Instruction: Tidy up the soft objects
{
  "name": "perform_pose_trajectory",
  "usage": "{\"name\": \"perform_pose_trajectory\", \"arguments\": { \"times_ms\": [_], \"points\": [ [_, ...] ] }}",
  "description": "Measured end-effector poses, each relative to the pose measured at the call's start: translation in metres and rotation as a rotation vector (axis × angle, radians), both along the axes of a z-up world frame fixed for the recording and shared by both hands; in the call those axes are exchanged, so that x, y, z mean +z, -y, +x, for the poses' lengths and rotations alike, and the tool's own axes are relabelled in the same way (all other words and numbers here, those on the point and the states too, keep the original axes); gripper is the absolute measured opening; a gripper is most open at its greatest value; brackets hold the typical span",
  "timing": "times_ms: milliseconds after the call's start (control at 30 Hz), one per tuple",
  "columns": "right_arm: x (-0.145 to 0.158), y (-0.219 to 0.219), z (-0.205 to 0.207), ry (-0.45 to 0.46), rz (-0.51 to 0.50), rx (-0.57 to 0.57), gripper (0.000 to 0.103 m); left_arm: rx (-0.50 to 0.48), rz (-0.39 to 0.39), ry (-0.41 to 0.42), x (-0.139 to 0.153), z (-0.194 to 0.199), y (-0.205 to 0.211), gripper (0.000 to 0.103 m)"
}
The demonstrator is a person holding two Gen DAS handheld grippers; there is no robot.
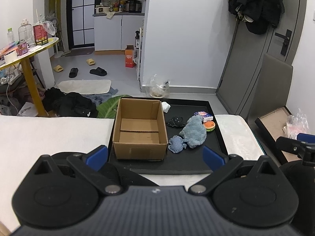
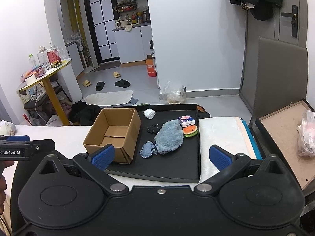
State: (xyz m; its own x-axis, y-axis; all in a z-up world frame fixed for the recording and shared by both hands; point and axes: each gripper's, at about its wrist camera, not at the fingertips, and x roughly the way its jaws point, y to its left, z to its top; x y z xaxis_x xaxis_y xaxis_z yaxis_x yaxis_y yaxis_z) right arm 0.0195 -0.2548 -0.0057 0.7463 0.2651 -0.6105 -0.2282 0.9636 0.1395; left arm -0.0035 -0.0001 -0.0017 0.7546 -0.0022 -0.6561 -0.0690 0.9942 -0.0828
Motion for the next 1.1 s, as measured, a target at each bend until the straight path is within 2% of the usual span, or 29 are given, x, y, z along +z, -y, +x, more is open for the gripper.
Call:
{"name": "perform_pose_trajectory", "arguments": {
  "times_ms": [1100],
  "points": [
    [-0.0023,-0.0016,-0.0023,0.000,-0.016,0.007,0.103,0.004,-0.002,-0.005,-0.0005,-0.0011,-0.0012,0.102]
  ]
}}
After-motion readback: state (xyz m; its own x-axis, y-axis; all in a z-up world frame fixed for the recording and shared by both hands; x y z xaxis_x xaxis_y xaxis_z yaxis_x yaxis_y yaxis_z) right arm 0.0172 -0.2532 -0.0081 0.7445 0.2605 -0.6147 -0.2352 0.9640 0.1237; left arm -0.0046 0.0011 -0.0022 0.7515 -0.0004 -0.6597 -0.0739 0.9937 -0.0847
